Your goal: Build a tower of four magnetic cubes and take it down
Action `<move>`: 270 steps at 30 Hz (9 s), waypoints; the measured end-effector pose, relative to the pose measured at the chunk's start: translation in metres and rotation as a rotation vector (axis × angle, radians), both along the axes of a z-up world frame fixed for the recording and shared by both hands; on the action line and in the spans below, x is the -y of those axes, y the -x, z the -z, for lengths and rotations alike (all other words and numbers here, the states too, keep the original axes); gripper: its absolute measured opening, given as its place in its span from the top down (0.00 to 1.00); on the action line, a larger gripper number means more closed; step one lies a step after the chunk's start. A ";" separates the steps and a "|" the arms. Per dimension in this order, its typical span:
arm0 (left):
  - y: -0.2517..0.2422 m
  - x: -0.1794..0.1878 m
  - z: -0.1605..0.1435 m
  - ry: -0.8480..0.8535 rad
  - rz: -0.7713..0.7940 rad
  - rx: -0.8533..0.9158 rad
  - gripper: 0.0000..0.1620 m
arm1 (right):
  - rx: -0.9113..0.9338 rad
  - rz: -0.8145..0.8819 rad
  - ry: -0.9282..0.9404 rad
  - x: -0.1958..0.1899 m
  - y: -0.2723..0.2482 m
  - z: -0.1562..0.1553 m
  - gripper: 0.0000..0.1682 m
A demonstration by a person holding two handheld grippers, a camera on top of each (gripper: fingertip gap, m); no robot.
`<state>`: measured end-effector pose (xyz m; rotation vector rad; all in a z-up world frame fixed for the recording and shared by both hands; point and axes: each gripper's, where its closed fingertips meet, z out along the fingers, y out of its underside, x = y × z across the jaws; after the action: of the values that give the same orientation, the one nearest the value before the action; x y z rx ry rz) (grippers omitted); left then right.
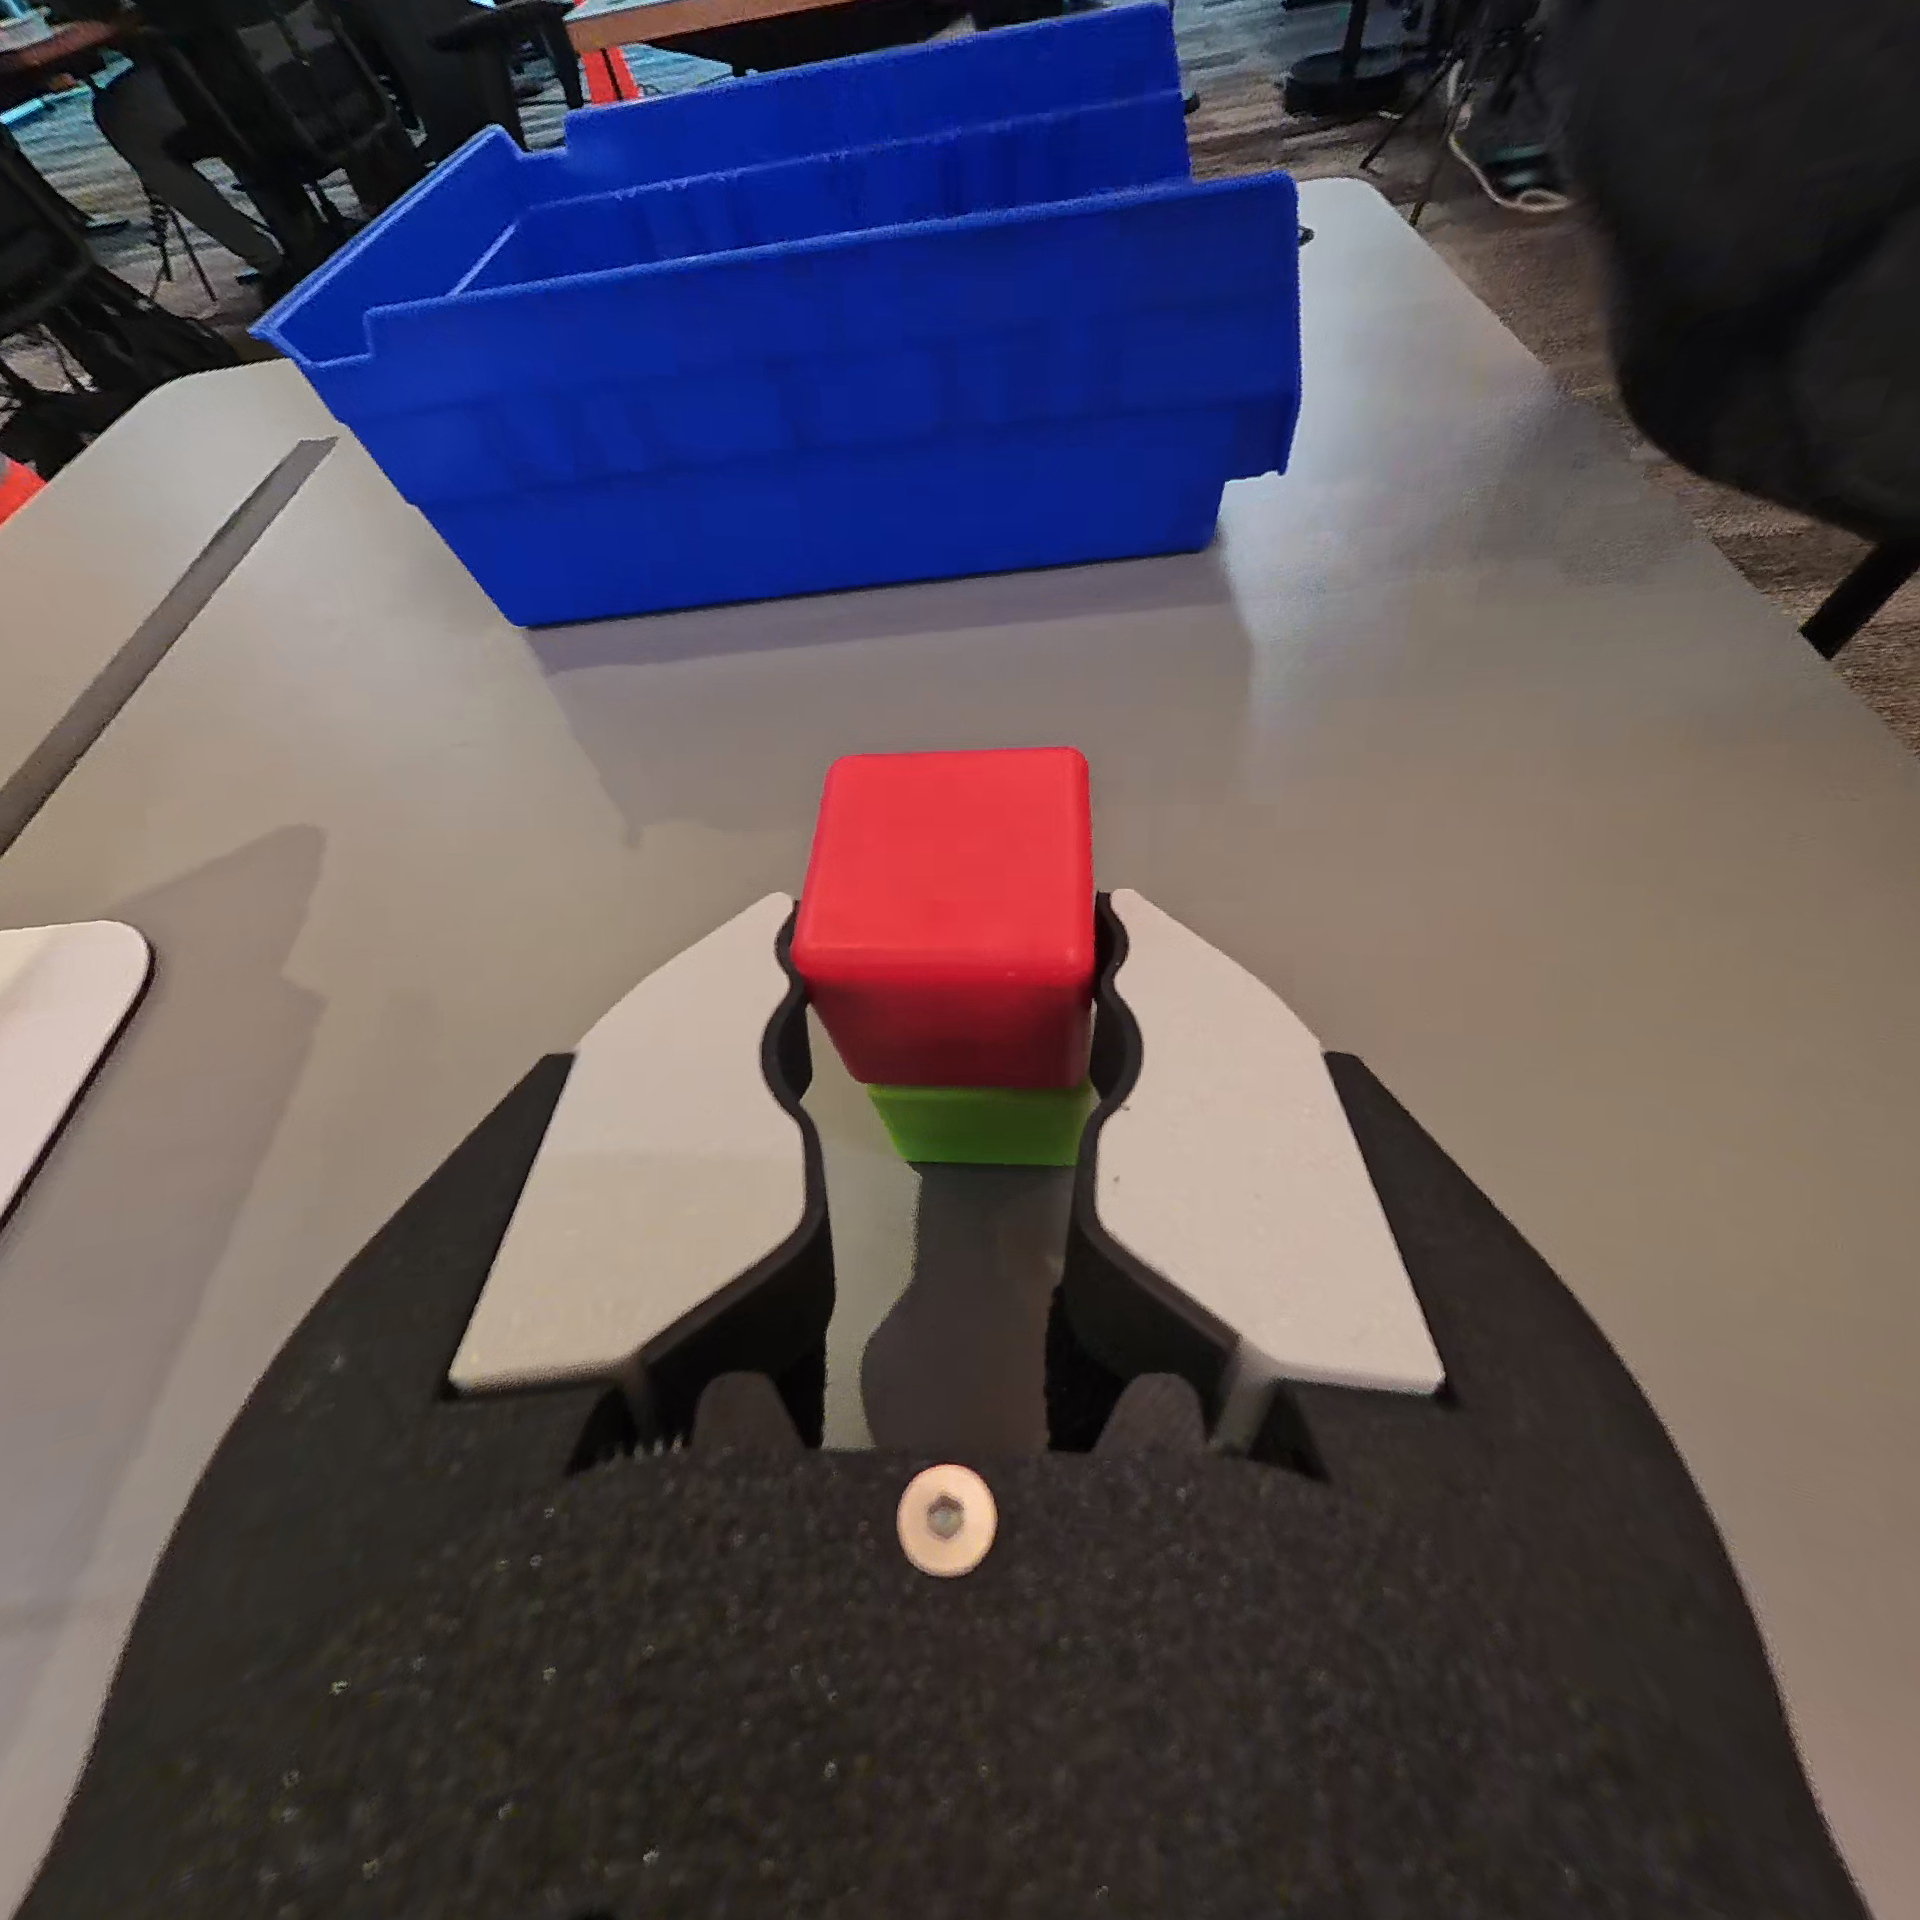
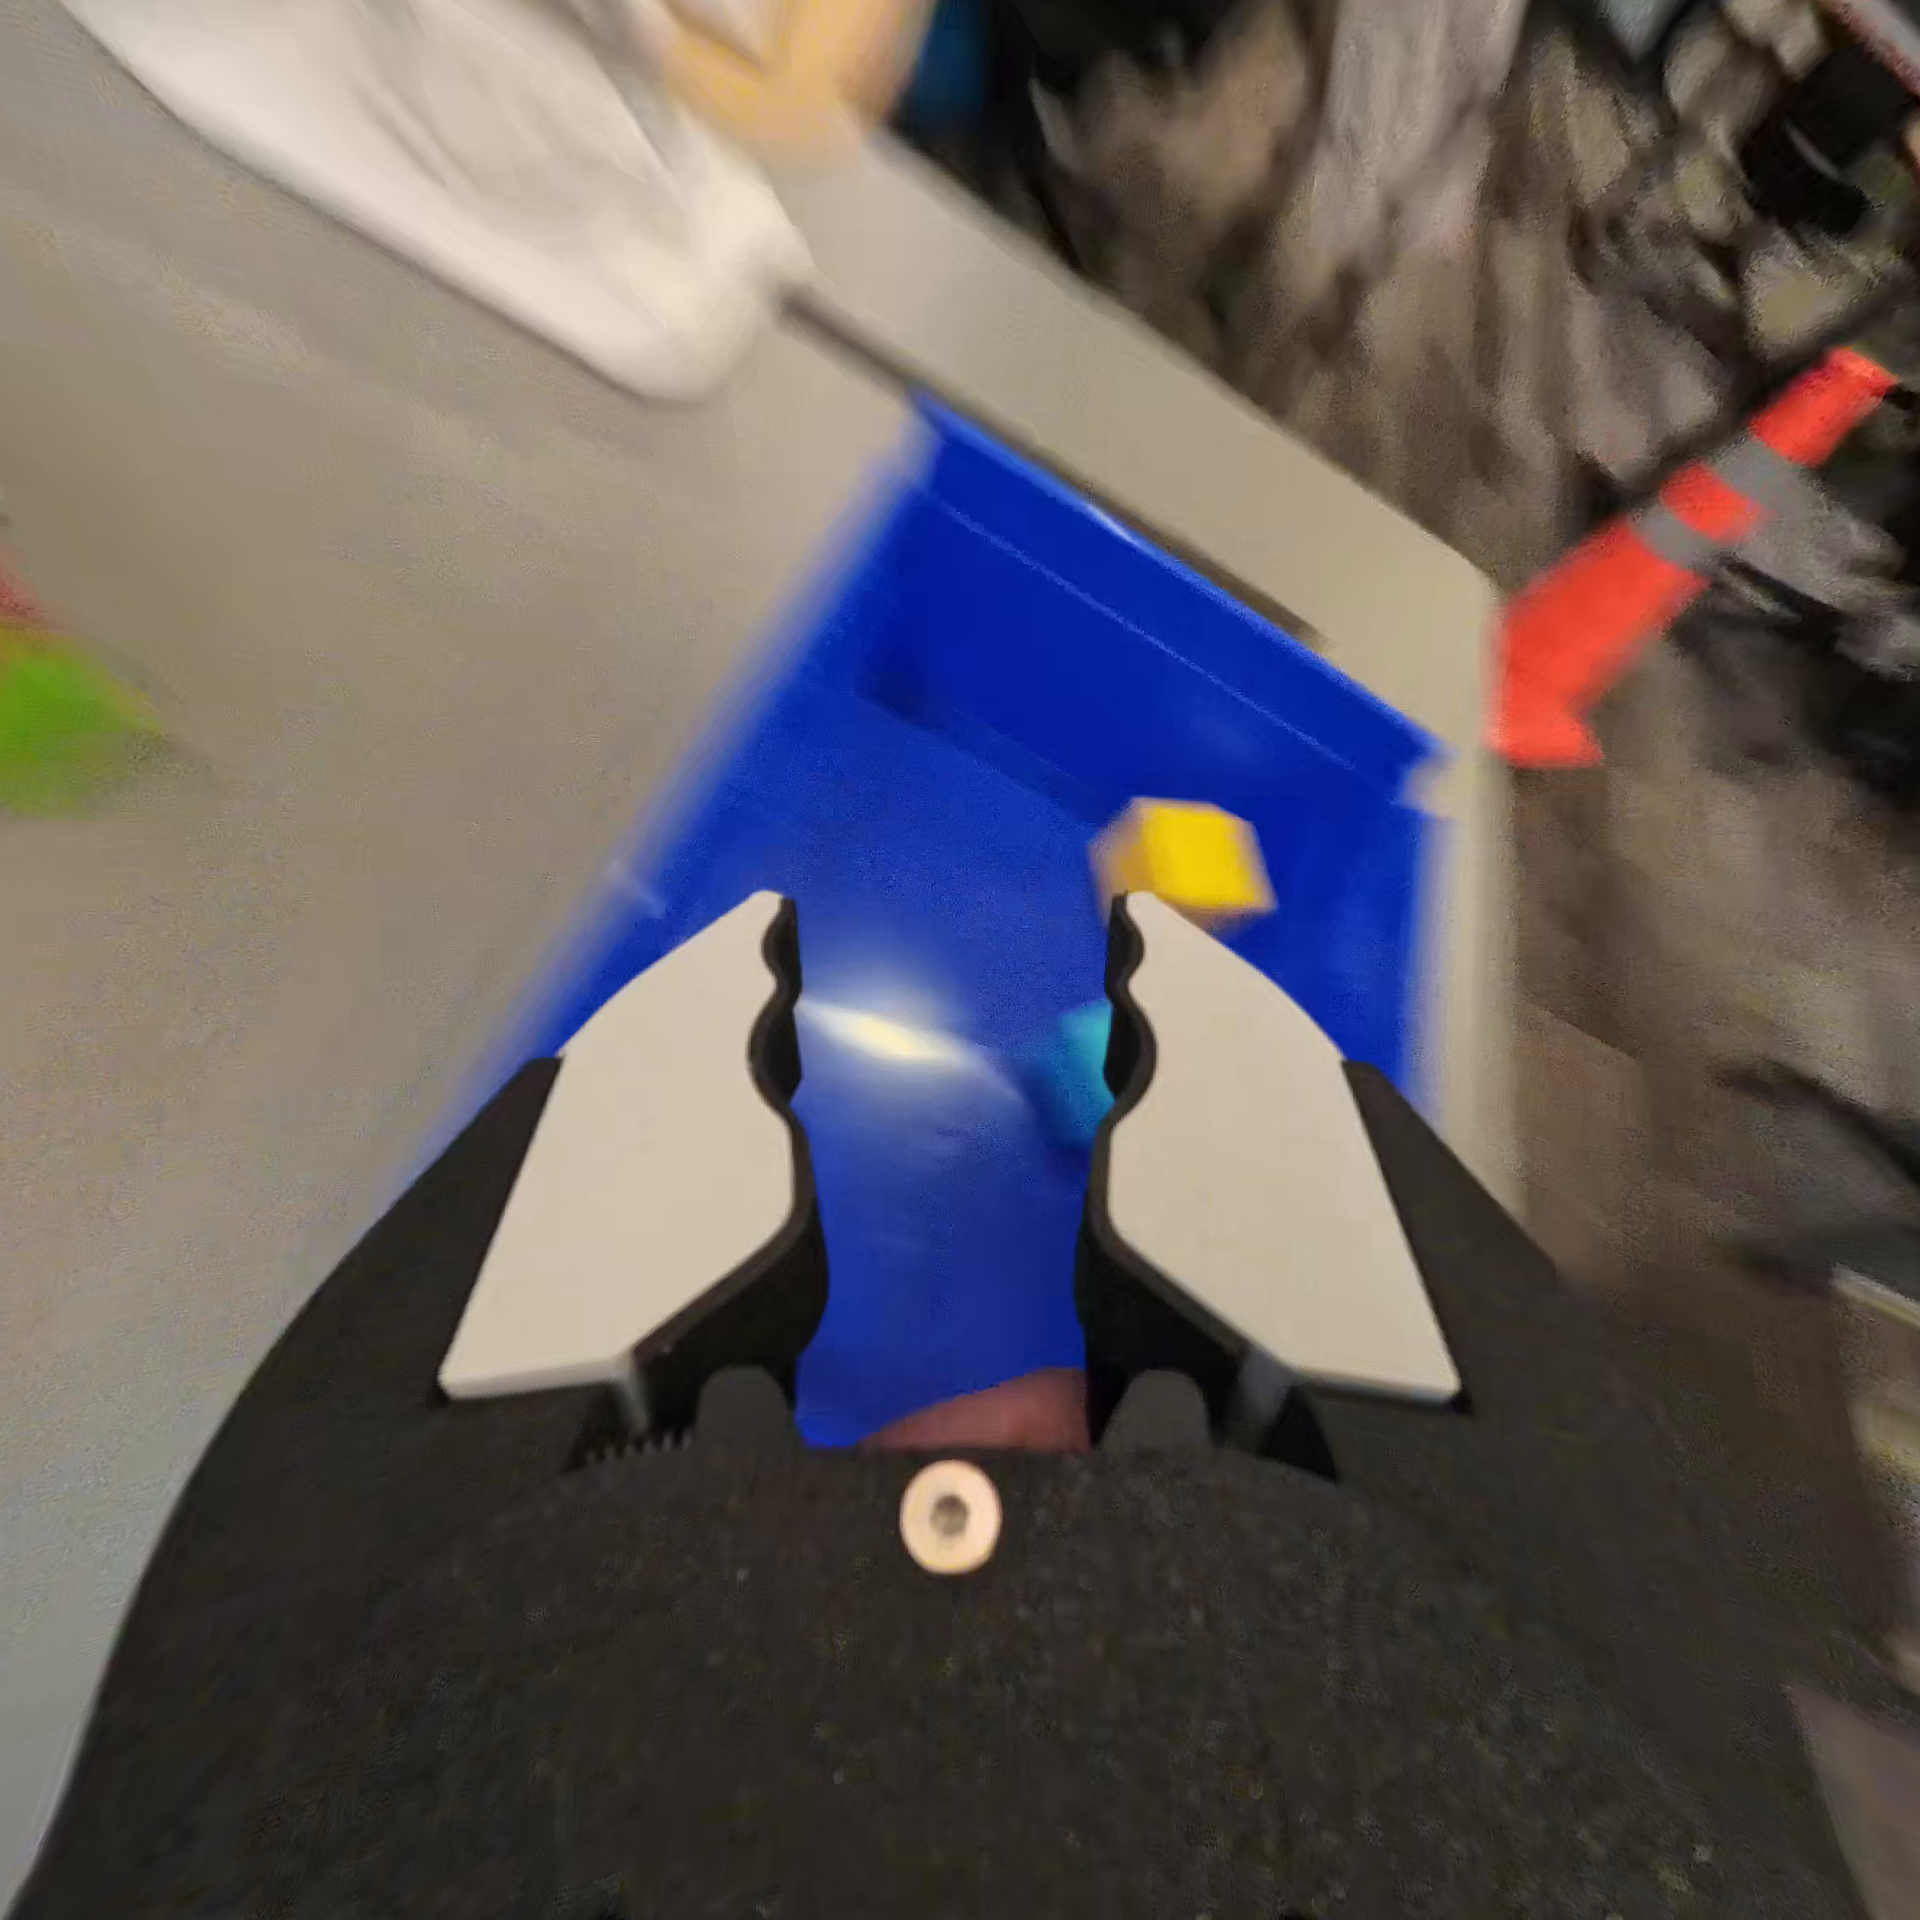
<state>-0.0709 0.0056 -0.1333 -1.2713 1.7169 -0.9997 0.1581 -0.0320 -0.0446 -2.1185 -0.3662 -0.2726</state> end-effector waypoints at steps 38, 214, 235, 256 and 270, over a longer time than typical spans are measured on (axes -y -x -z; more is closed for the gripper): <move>0.016 0.045 0.016 0.104 0.183 -0.257 0.69 | -0.552 -0.469 -0.213 0.045 0.229 0.046 0.62; 0.094 0.020 -0.045 0.249 -0.874 0.152 0.62 | -0.568 -0.229 -0.310 0.140 0.177 0.056 0.64; 0.142 0.115 -0.012 0.273 -0.940 0.204 0.61 | -0.407 -0.195 -0.333 0.142 0.155 0.064 0.66; -0.115 0.117 -0.026 0.319 -0.690 0.056 0.57 | -0.412 0.344 -0.580 0.166 0.004 0.039 0.72; -0.153 0.055 -0.007 0.243 -0.919 0.014 0.89 | -0.311 0.533 -0.453 0.163 -0.033 0.070 0.67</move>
<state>0.0823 -0.0494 -0.1264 -1.9270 0.8110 -0.6440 0.1906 -0.1949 -0.1144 -1.7339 0.4175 -0.2920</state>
